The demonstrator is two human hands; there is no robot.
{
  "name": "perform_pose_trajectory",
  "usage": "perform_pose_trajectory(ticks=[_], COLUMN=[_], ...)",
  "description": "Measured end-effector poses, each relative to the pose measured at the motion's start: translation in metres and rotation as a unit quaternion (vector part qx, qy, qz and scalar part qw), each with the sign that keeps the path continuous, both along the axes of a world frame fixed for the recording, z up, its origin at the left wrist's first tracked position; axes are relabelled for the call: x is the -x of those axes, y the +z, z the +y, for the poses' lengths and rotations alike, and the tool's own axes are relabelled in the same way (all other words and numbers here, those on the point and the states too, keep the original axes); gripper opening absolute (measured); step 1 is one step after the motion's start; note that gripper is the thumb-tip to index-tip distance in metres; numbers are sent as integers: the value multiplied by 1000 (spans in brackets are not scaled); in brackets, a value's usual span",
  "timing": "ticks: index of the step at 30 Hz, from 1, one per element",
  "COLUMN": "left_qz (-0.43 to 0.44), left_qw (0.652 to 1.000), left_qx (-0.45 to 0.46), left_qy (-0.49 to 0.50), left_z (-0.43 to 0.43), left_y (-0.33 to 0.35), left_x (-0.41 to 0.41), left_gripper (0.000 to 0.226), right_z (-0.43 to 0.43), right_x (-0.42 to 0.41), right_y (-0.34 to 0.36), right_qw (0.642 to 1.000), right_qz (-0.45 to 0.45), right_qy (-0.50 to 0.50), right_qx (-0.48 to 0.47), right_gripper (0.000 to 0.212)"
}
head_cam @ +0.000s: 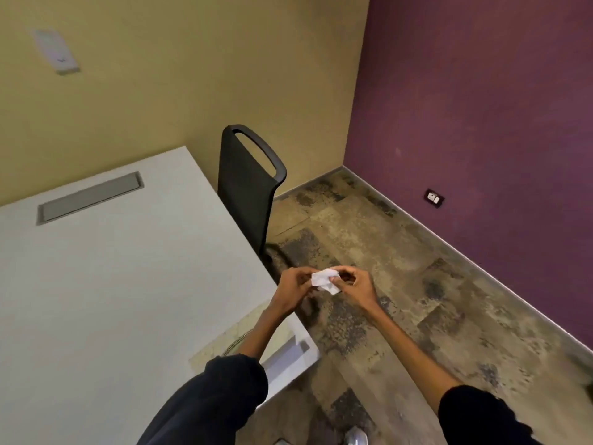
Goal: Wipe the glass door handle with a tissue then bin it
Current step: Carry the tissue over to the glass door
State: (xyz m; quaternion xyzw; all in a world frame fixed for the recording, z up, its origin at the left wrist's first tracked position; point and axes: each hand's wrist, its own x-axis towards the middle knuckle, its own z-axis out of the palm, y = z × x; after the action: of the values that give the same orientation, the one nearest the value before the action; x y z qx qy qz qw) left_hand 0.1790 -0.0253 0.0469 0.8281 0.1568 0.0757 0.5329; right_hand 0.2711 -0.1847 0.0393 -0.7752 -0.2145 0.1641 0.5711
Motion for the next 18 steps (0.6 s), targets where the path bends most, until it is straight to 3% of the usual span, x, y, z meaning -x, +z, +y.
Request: perform_pose_trajectory(ticks=[7, 18], left_qz=[-30, -40], left_qw=[993, 980], left_qx=[-61, -44], left_qy=[-94, -189], left_z=[-84, -232], left_y=[26, 37], left_x=[-78, -176], left_gripper=[22, 27], right_z=[-97, -249], right_x=[-43, -94], right_y=[18, 37], right_qw=[990, 961], right_qz=[-13, -39], right_qy=[-141, -273], right_qx=[-11, -39], right_gripper=[18, 21])
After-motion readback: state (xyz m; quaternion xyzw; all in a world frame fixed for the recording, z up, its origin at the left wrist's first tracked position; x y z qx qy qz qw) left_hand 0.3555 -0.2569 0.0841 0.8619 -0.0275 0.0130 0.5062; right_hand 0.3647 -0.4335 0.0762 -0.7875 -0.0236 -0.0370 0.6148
